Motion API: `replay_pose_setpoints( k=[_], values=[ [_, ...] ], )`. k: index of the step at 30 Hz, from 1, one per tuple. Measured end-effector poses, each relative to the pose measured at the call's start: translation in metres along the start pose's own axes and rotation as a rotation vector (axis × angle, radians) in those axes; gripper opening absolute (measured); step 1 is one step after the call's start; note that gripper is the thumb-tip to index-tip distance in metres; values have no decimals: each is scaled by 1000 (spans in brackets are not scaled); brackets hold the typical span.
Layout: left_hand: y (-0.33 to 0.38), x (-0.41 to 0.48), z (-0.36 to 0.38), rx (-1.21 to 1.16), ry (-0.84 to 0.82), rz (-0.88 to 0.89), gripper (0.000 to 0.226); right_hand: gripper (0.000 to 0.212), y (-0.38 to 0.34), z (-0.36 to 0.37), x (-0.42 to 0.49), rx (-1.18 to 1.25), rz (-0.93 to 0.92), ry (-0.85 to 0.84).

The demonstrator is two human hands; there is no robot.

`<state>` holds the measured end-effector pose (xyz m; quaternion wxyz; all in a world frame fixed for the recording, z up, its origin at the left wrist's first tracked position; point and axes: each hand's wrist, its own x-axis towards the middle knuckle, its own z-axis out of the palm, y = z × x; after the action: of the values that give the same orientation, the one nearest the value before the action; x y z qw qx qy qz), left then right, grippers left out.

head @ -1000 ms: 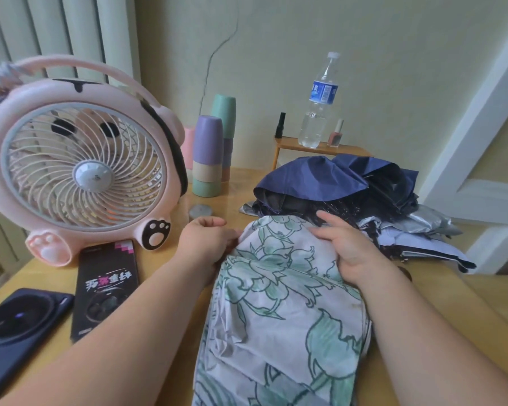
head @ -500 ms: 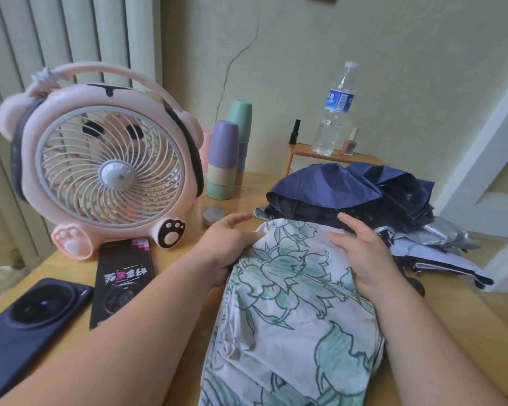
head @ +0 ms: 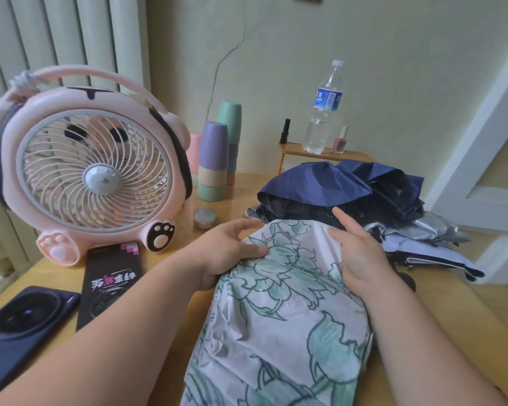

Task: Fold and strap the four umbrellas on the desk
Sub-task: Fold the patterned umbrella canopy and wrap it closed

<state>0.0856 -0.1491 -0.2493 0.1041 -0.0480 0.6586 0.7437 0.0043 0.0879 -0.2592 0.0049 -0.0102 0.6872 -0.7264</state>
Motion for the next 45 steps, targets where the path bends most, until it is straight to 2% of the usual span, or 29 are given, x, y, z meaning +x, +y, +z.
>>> replay_pose_setpoints(
  k=[2,5,7,9,11,13,16,18,20,22,24,26,29,32,34,36,38,40,41,43,45],
  values=[
    [-3,3,-4,-30,-32,-7,54,55,0,1,-3,-61,33,-40],
    [-3,4,-7,-108,-58,-18,50,50,0,1,-7,-172,34,-46],
    [-3,2,-11,-37,-96,-4,59,47,1,-1,-8,-195,35,-52],
    [-2,0,-14,57,-234,3,71,46,4,-3,-7,-239,28,-64],
    [1,-4,-16,96,-367,7,73,52,4,-1,-10,-314,10,-105],
    [2,-6,-14,122,-415,10,78,61,5,0,-12,-301,18,-136],
    [2,-3,-9,137,-298,8,92,62,8,0,-12,-176,14,-172],
    [4,1,-6,64,-184,-6,92,72,9,-1,-11,-152,-37,-186],
    [6,3,-4,-74,-72,-14,75,79,9,-1,-12,-162,-117,-181],
    [5,7,-4,-140,115,16,56,79,8,-2,-13,-154,-174,-182],
    [3,12,-5,-20,296,85,40,82,8,-3,-12,-122,-191,-208],
    [1,14,-4,65,378,133,27,85,7,-2,-13,-96,-177,-222],
    [0,15,-1,153,404,160,10,95,5,-3,-16,-132,-116,-254],
    [0,12,0,70,316,138,7,120,-10,-13,-21,-424,-53,-320],
    [-1,10,0,-116,216,100,21,121,-22,-20,-25,-590,20,-362],
    [-5,13,-4,-164,166,85,42,120,-27,-24,-34,-779,24,-394],
    [-12,20,-10,6,135,103,69,119,-23,-27,-43,-861,26,-419],
    [-12,20,-10,280,112,154,91,119,-16,-31,-47,-831,49,-428],
    [-10,17,-7,406,104,191,94,119,-16,-31,-48,-843,51,-427],
    [-5,10,1,633,92,249,81,119,-21,-29,-47,-935,26,-407],
    [2,3,7,857,53,243,71,108,-26,-25,-47,-1015,4,-408]
  ],
)
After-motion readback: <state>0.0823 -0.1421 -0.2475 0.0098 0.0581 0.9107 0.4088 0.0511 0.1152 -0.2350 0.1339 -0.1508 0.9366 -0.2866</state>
